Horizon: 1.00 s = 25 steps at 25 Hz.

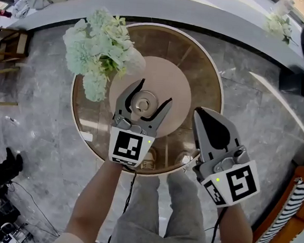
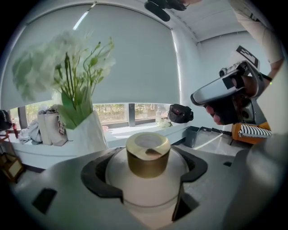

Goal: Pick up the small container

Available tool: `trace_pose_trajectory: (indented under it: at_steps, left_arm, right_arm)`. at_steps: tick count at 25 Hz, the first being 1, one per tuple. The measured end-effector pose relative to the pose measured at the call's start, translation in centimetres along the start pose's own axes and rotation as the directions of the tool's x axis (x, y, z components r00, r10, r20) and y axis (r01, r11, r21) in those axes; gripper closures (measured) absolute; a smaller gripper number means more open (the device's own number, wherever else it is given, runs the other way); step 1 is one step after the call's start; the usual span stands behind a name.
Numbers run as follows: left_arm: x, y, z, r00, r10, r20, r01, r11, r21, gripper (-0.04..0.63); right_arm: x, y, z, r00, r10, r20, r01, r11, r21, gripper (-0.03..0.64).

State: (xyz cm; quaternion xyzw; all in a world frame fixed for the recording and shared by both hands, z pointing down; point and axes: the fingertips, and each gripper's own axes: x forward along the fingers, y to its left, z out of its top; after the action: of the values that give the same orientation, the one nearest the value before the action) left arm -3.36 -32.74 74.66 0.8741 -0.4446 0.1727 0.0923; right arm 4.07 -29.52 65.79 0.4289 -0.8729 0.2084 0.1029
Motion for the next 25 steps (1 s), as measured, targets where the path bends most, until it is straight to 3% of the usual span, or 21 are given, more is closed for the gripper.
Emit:
trace_pose_trajectory:
  at_steps: [5,10,13,25]
  left_arm:
    - [-3.6,-0.9,4.9,1.000,-0.010,0.017,0.010,1.000,-0.015,0.245]
    - [-7.7,-1.8,10.9,0.997,-0.022,0.069,0.020,0.999,0.034,0.245]
    - [-10.3,-2.0,14.5,0.996,-0.016,0.083,0.014,1.000,0.022,0.245]
    - [-21.4,-2.0,29.7,0.992,0.016,0.124,-0.020,0.999,0.031,0.245]
  right_arm:
    - [-2.1,2.3,4.3,1.000,0.014,0.023,-0.013,1.000,-0.026,0.611]
    - [-4.7,4.9,8.9,0.999,0.024,0.042,-0.022,0.999,-0.041,0.611]
    - [-6.4,6.4,11.8,0.998,0.029,0.056,-0.026,0.999,-0.047,0.611]
    - [-14.2,13.9,27.3,0.985,0.072,0.159,-0.053,0.991,-0.121,0.611]
